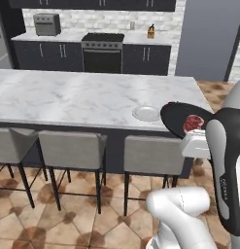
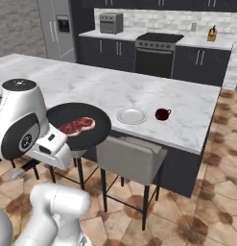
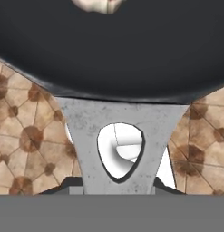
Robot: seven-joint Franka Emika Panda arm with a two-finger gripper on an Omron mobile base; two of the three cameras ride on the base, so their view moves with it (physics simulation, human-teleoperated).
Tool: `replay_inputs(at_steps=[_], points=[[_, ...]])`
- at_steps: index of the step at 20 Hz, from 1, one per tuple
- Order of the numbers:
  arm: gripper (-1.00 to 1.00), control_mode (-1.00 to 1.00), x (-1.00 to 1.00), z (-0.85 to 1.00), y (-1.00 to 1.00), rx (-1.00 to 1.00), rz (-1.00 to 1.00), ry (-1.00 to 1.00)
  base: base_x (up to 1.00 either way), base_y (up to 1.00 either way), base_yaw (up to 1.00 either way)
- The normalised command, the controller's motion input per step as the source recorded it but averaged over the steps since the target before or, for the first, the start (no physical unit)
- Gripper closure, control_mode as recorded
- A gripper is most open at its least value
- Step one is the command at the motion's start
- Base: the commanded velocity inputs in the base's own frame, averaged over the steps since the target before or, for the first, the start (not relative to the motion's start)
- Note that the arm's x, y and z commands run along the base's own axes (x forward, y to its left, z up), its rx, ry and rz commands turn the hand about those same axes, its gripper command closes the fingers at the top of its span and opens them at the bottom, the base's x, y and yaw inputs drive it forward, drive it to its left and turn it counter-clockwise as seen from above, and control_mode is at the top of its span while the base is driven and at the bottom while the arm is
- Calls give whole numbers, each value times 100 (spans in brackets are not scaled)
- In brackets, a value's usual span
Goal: Pick up the pan with the steak in it and place it on the dining table. Then place the steak on the plate.
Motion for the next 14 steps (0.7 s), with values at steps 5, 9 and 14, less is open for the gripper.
replay_inputs(at_steps=[5,9,14], points=[[100,100,0,0,0,0,0,0,35,97,-14],[100,100,0,0,0,0,0,0,30,93,-14],[100,100,0,0,0,0,0,0,16,49,-11]])
